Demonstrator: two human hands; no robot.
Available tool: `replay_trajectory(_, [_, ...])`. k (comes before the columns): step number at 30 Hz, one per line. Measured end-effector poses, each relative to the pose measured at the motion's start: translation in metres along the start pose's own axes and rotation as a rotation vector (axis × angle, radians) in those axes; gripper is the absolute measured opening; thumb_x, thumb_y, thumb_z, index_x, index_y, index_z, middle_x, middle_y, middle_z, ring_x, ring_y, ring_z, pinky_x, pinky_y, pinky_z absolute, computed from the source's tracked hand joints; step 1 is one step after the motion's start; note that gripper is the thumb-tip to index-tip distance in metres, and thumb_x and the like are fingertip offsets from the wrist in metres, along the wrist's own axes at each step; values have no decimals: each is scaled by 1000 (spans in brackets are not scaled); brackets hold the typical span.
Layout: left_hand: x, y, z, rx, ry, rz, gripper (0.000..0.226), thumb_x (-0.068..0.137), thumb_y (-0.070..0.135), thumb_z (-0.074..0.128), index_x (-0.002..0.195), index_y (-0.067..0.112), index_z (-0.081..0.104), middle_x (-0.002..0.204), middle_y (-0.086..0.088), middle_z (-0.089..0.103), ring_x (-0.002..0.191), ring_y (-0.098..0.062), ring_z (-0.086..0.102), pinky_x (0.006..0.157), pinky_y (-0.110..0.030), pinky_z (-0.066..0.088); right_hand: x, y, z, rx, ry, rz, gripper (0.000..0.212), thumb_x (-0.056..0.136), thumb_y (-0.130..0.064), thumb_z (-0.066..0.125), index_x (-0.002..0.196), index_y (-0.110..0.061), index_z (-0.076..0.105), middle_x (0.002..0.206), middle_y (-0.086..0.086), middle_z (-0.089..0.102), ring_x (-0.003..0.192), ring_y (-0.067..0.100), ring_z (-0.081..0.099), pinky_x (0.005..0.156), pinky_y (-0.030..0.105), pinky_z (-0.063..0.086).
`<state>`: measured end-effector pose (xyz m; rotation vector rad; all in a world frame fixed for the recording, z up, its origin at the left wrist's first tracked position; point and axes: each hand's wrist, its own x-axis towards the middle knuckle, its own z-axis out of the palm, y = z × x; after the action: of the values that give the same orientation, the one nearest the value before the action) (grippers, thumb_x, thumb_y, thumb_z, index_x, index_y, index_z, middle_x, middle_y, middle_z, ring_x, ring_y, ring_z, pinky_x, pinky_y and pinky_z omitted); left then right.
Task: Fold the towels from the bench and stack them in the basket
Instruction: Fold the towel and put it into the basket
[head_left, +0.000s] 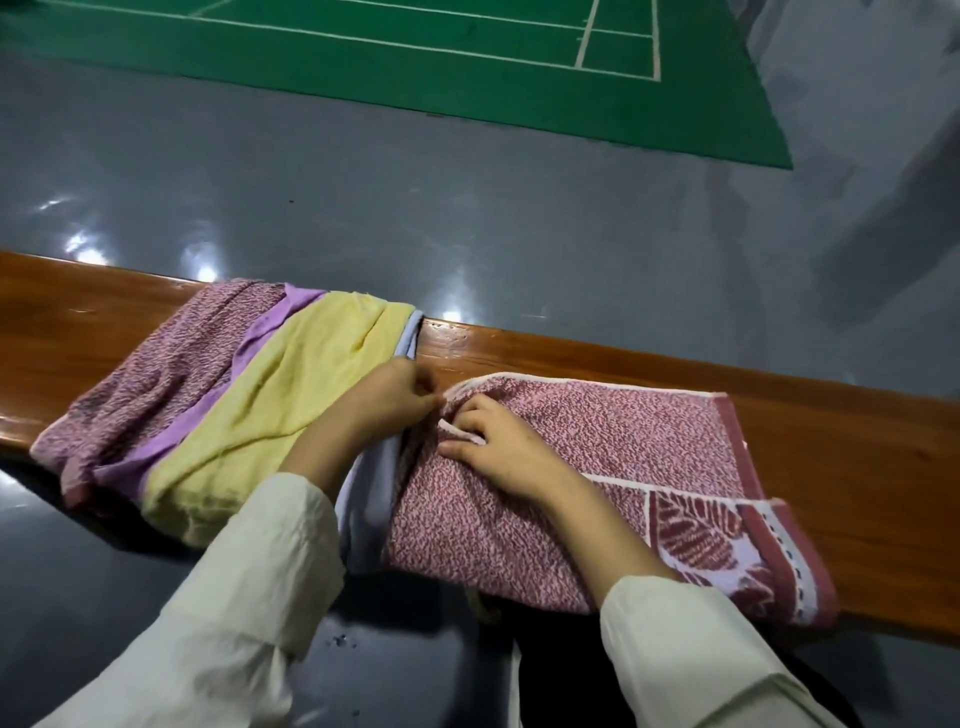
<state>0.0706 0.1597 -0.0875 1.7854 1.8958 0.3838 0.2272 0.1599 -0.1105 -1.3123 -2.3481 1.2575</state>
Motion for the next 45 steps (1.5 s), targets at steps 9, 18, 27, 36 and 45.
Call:
replay_trajectory(9, [5,5,15,-336,224,-119,29,96,27,55,120,12,47,75,4,52,64,-10,48,53,-20,31,-1,-4,-2,8,-4,20,29,90,-34,63,108,-12,65,115,-1,51,104,21,53,92,40,43])
replay_trajectory(18, [-5,2,13,-1007,273,-209,16,87,15,67,102,9,69,95,-7,69,87,-17,64,69,-23,50,-12,-13,-13,215,75,19,10,89,-25,65,80,-30,63,77,-8,61,75,10,54,68,31,41])
replay_trajectory(27, [-36,26,12,-1070,330,-149,4,86,11,66,88,15,67,82,1,66,74,-7,59,58,-12,44,-49,-34,-52,341,364,-110,18,85,-18,69,79,-34,65,92,-6,69,93,11,62,88,29,47])
replay_trajectory(36, [-65,61,3,-932,337,96,11,88,10,65,94,12,73,91,1,73,89,-5,67,77,-14,49,-57,-33,-51,401,450,-89,30,77,-11,76,82,-28,52,73,-6,63,71,7,60,71,28,46])
replay_trajectory(45, [-69,70,2,-774,360,202,10,88,9,65,94,16,68,89,7,71,87,-2,66,78,-14,50,-55,-27,-56,316,426,-76,19,79,-12,74,83,-29,64,89,-3,68,85,11,61,81,32,48])
